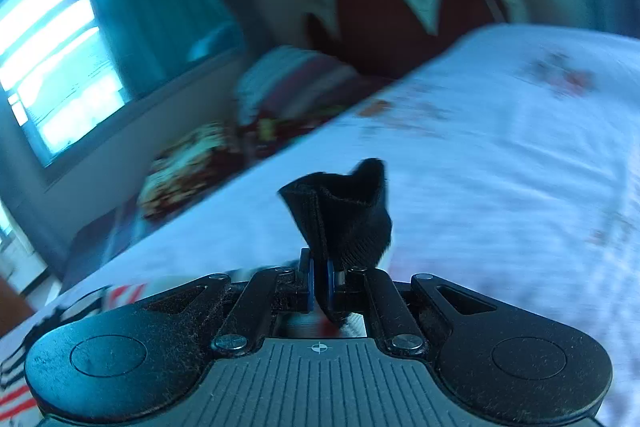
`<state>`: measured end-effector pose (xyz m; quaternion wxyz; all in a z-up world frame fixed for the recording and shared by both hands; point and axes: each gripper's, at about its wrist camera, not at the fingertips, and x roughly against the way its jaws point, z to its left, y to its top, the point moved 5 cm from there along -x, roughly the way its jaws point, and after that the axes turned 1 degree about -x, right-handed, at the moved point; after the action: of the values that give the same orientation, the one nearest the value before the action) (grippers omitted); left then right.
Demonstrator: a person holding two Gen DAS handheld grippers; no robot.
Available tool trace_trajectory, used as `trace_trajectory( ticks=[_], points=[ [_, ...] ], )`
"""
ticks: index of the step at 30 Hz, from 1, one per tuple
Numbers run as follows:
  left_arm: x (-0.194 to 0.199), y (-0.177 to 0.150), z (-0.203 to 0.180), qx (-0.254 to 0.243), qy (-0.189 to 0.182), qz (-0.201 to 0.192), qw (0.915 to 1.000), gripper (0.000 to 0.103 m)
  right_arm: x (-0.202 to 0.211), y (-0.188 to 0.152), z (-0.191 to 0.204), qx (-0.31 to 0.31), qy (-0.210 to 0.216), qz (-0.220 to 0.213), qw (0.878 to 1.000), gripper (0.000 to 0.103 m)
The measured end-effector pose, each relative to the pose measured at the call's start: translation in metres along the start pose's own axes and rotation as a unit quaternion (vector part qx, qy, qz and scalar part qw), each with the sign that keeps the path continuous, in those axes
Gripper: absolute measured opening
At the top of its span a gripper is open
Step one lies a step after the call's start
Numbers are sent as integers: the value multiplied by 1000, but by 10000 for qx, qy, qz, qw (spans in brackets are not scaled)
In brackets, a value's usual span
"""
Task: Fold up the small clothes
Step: 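Carry the held sleeve across the sweater body with the right gripper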
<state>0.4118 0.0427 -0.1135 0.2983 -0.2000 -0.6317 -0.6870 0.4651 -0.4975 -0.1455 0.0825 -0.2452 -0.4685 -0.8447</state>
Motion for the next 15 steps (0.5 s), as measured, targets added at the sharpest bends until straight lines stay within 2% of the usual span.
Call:
trace_trajectory(
  ticks=[2,8,11,15],
  points=[
    [0,-3,12,131,-9,22,9999,96,3,-10,39,250,349,98,9990,5],
    [0,-4,39,344,-209,11,9992,94,7,-75,158,686,1272,752,9866,5],
    [2,-5,56,634,-355,20,9974,88,10,-113,209,939,1556,1024,9780,5],
    [3,-9,72,785,-453,57,9959,84,5,-162,262,1109,1782,1353,9683,5]
  ],
)
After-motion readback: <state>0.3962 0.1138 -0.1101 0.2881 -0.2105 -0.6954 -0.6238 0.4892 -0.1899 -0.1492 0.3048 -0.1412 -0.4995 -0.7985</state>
